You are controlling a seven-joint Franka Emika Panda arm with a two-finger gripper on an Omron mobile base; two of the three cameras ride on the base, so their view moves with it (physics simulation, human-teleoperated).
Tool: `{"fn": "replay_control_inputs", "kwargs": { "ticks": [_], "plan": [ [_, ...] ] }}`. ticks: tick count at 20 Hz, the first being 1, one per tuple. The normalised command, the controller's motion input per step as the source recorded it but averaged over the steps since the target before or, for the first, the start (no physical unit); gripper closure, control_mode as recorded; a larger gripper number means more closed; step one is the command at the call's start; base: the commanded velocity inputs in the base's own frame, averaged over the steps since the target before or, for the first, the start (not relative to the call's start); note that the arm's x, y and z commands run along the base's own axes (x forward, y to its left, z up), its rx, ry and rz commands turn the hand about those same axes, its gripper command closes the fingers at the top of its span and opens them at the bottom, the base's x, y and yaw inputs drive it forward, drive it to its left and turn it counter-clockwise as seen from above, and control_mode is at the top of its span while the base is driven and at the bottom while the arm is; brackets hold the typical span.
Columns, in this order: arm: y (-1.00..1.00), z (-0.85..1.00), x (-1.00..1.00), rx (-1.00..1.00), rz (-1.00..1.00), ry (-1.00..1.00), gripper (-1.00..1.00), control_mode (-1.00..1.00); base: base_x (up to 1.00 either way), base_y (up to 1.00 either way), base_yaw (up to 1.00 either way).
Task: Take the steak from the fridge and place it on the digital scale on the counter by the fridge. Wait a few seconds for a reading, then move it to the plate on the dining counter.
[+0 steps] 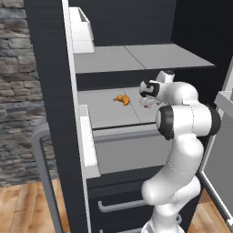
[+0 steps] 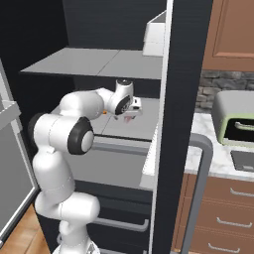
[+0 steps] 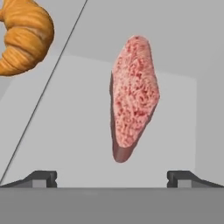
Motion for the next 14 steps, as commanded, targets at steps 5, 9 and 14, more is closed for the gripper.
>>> {"fn": "replay_control_inputs", "kwargs": {
  "ticks": [5, 9, 14],
  "plan": [
    [0.00, -0.12, 0.57, 0.00, 0.00, 0.00, -1.00, -1.00, 0.00, 0.00, 0.00],
    [0.00, -0.28, 0.44, 0.00, 0.00, 0.00, -1.00, -1.00, 0.00, 0.00, 0.00],
    [0.00, -0.22, 0.37, 0.00, 0.00, 0.00, -1.00, -1.00, 0.00, 0.00, 0.00]
  ]
}}
